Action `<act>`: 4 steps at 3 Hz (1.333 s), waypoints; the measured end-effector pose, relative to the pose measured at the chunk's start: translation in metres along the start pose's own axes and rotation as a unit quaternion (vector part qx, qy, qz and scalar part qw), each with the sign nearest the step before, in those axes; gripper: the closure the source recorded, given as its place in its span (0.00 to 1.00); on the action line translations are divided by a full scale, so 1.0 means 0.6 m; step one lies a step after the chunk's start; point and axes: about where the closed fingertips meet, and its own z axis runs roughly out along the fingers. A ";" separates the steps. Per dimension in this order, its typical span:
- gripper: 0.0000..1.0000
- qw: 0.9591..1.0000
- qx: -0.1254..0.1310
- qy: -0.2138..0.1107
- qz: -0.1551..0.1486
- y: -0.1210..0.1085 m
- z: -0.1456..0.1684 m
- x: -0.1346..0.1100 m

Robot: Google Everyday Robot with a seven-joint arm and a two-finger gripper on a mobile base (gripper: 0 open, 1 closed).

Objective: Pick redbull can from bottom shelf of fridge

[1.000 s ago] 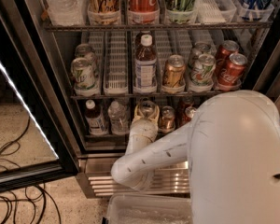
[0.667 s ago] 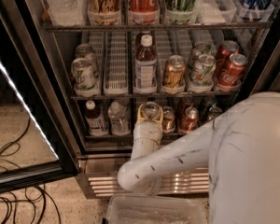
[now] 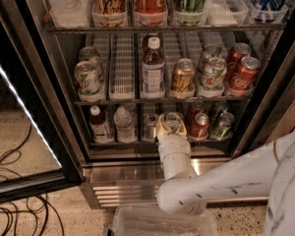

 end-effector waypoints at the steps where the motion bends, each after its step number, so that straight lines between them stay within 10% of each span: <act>1: 1.00 0.999 -0.044 0.020 0.025 -0.039 -0.014 -0.007; 4: 1.00 0.995 -0.092 0.020 0.028 0.004 -0.024 -0.013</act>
Offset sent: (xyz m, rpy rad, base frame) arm -0.0067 -0.0224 -0.0033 0.0376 0.0164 0.0858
